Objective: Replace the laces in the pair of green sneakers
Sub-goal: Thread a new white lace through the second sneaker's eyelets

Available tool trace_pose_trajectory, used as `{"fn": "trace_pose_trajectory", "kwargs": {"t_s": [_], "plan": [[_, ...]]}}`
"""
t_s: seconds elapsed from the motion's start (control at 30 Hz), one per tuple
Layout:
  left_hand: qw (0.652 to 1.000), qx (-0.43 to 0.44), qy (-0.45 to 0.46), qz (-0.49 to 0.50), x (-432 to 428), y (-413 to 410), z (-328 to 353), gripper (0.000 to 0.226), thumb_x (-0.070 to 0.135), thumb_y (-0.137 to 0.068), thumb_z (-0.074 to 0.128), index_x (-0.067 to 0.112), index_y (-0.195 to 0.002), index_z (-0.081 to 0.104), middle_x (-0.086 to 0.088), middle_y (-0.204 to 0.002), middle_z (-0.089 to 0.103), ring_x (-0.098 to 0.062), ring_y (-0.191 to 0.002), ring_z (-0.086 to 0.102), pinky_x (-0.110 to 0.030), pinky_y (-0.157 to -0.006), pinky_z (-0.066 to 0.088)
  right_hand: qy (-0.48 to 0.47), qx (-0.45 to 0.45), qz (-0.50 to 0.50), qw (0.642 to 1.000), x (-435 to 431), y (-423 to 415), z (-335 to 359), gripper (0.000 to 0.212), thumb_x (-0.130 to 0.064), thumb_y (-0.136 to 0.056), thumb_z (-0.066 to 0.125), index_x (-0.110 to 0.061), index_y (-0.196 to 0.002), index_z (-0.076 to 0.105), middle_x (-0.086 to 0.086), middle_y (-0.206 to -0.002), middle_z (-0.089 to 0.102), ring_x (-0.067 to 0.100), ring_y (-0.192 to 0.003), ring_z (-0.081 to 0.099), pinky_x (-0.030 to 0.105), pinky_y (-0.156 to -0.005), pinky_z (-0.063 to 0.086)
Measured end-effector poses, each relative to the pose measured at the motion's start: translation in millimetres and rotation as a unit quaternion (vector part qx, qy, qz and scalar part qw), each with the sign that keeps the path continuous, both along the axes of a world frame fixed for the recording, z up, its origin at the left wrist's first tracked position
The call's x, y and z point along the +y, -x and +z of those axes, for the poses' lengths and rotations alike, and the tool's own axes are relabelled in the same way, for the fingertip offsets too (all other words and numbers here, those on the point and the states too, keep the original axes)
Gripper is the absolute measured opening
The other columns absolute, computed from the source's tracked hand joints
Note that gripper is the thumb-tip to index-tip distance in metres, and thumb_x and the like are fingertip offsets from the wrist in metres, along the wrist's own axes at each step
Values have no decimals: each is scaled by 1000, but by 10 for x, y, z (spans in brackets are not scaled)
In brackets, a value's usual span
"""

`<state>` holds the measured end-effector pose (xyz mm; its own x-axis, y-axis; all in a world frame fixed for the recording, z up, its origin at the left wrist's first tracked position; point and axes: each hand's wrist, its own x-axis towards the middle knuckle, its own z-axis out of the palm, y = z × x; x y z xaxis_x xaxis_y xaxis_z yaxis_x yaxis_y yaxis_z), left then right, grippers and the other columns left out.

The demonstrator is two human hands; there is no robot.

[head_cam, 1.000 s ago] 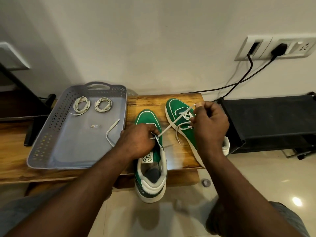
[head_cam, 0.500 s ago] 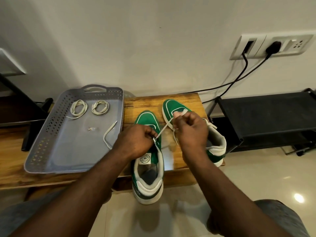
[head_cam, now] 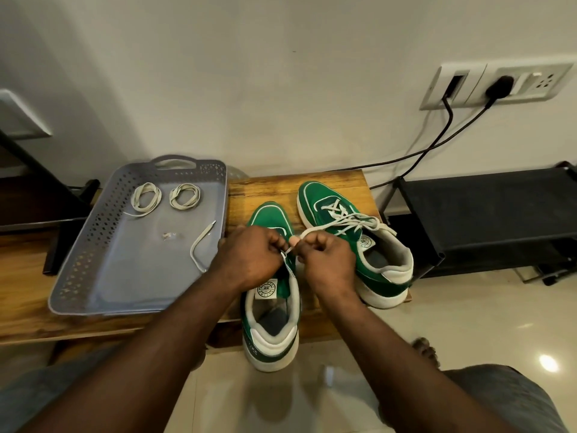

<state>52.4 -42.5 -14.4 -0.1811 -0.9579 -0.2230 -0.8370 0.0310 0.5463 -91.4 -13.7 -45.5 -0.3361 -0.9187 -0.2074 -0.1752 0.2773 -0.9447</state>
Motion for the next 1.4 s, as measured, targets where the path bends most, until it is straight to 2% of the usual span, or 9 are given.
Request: {"fn": "trace_pose_trajectory", "kwargs": {"t_s": [0.17, 0.37, 0.63, 0.8, 0.93, 1.03, 1.17, 1.3, 1.4], "plan": [[1000, 6, 18, -14, -18, 18, -35, 29, 36, -76, 64, 64, -79, 68, 24, -93, 75, -18, -108, 66, -49, -96, 55, 159, -111, -121, 973, -53, 237, 386, 21, -21, -98, 72, -8, -83, 67, 14, -83, 70, 18, -76, 65, 35, -73, 61], [995, -63, 64, -49, -7, 47, -56, 38, 30, -86, 73, 45, -121, 73, 13, -115, 70, -23, -118, 47, -50, -101, 46, 38, -80, -44, 995, 70, 42, 87, 13, -33, -95, 76, -22, -93, 70, 0, -88, 75, 17, -85, 72, 42, -81, 60], [992, -94, 62, -55, 27, 54, -75, 46, 35, -86, 79, 42, -130, 66, 8, -127, 52, -22, -122, 38, -45, -103, 44, -15, -74, 7, 997, -18, 9, -98, 18, -29, -94, 78, -20, -79, 72, -2, -77, 75, 16, -74, 70, 49, -82, 62], [990, -106, 65, -59, 50, 80, -48, 49, 32, -89, 76, 45, -134, 61, 8, -135, 56, -24, -126, 37, -47, -106, 42, -22, -125, -36, 991, -26, 66, 25, 18, -19, -98, 72, -14, -81, 72, -2, -71, 72, 8, -65, 63, 24, -63, 52], [991, -106, 56, -60, 30, 66, -51, 50, 26, -90, 76, 46, -133, 61, 8, -134, 59, -24, -125, 38, -44, -103, 42, 71, -212, -144, 964, -66, 224, 292, 17, -19, -104, 64, -13, -88, 65, 2, -75, 66, 7, -61, 58, 23, -58, 50], [992, -99, 57, -59, 29, 61, -61, 50, 23, -90, 76, 46, -132, 62, 9, -132, 58, -23, -124, 38, -43, -102, 42, 66, -219, -151, 962, -22, 255, 283, 21, -30, -105, 62, -11, -97, 65, 6, -81, 69, 12, -63, 60, 28, -59, 54], [991, -97, 60, -63, 21, 56, -70, 50, 25, -89, 75, 45, -133, 61, 10, -129, 58, -23, -121, 40, -43, -101, 42, -35, -205, -36, 978, 81, 68, 77, 25, -47, -96, 72, -22, -99, 70, -4, -81, 72, 14, -71, 64, 38, -66, 52], [993, -82, 61, -64, 15, 51, -54, 47, 24, -90, 72, 41, -133, 63, 8, -132, 60, -25, -124, 41, -44, -103, 42, -62, -159, 2, 985, 57, -70, -37, 19, -33, -86, 81, -24, -101, 76, 0, -91, 80, 21, -90, 77, 49, -88, 63], [992, -93, 57, -64, 36, 64, -17, 52, 21, -91, 71, 40, -138, 61, 7, -137, 59, -25, -126, 39, -43, -103, 42, -46, -253, -41, 966, 20, -14, 62, 7, -6, -93, 76, -10, -99, 76, 4, -85, 80, 15, -78, 77, 30, -67, 63]]}}
